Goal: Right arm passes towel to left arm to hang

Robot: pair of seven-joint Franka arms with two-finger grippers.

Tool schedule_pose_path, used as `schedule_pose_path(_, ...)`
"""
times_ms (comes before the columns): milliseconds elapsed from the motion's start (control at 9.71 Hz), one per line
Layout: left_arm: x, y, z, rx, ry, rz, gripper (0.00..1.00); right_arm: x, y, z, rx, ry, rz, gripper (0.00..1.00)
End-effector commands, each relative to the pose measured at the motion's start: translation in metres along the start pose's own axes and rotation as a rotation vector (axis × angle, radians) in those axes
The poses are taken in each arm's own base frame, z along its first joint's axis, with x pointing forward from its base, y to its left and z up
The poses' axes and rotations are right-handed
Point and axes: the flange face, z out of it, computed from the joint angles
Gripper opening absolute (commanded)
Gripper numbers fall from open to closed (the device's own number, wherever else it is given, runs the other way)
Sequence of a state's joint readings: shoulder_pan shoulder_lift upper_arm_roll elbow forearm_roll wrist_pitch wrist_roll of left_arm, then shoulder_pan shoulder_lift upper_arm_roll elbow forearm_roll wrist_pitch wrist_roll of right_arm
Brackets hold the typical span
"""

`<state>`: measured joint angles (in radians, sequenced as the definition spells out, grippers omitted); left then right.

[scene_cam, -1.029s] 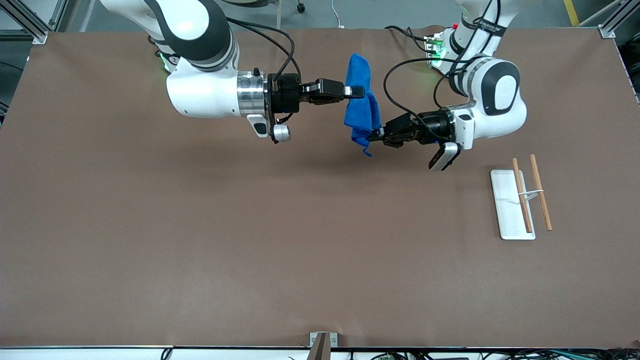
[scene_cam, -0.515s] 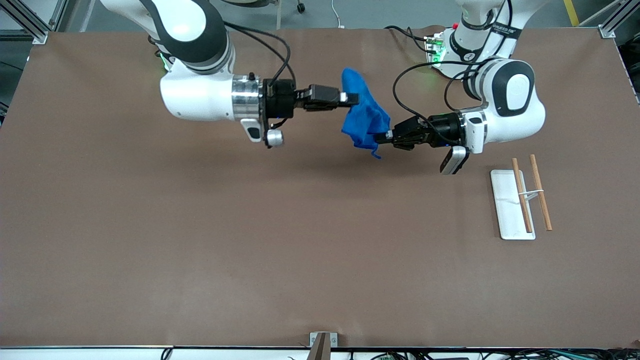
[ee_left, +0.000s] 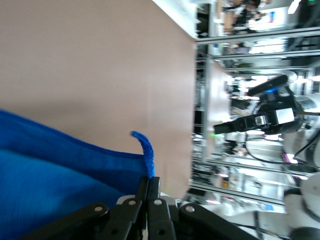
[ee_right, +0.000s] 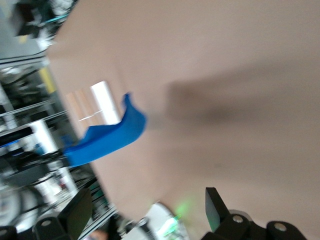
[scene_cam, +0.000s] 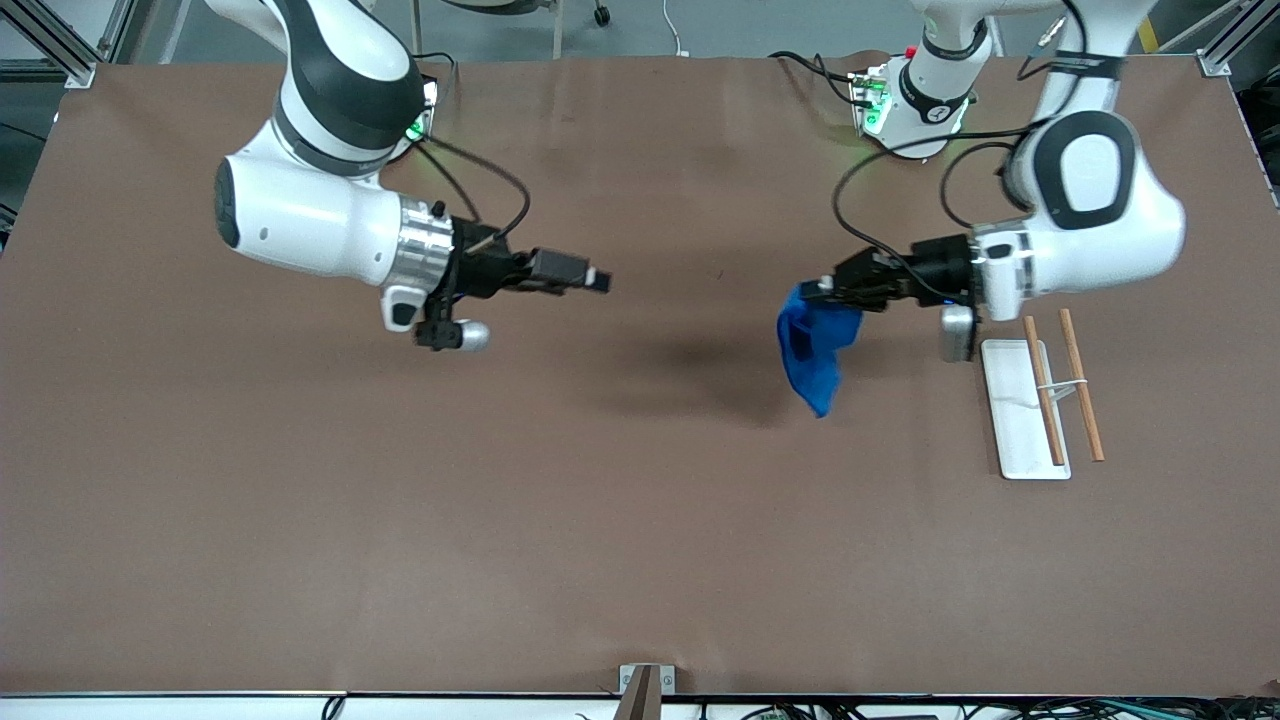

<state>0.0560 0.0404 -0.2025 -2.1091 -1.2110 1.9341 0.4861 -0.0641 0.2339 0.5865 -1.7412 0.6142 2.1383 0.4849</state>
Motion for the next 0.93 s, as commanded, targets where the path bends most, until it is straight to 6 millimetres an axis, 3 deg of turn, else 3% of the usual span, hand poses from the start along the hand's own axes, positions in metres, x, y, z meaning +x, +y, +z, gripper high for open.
schedule_pose_path(0,0.014,-0.027,-0.055,0.195,0.006,0.011,0.0,0.003,0.014,-0.035,-0.25,0.185,0.004,1.0)
schedule_pose_path(206,0.019,-0.057,-0.134,0.304,0.039,0.003,0.0,0.026,0.049,-0.077,-0.421,0.287,0.008,1.0)
schedule_pose_path(309,0.022,-0.067,-0.176,0.373,0.079,-0.011,0.0,0.034,0.067,-0.11,-0.478,0.345,0.027,1.0)
schedule_pose_path(515,0.034,-0.095,-0.216,0.448,0.125,-0.102,0.0,0.047,0.107,-0.182,-0.527,0.395,0.019,1.0)
schedule_pose_path(721,0.033,-0.13,-0.28,0.514,0.214,-0.182,0.0,0.038,0.122,-0.24,-0.567,0.364,-0.021,1.0)
schedule_pose_path(824,0.032,-0.149,-0.296,0.527,0.232,-0.219,0.0,0.032,0.124,-0.266,-0.583,0.34,-0.012,1.0)
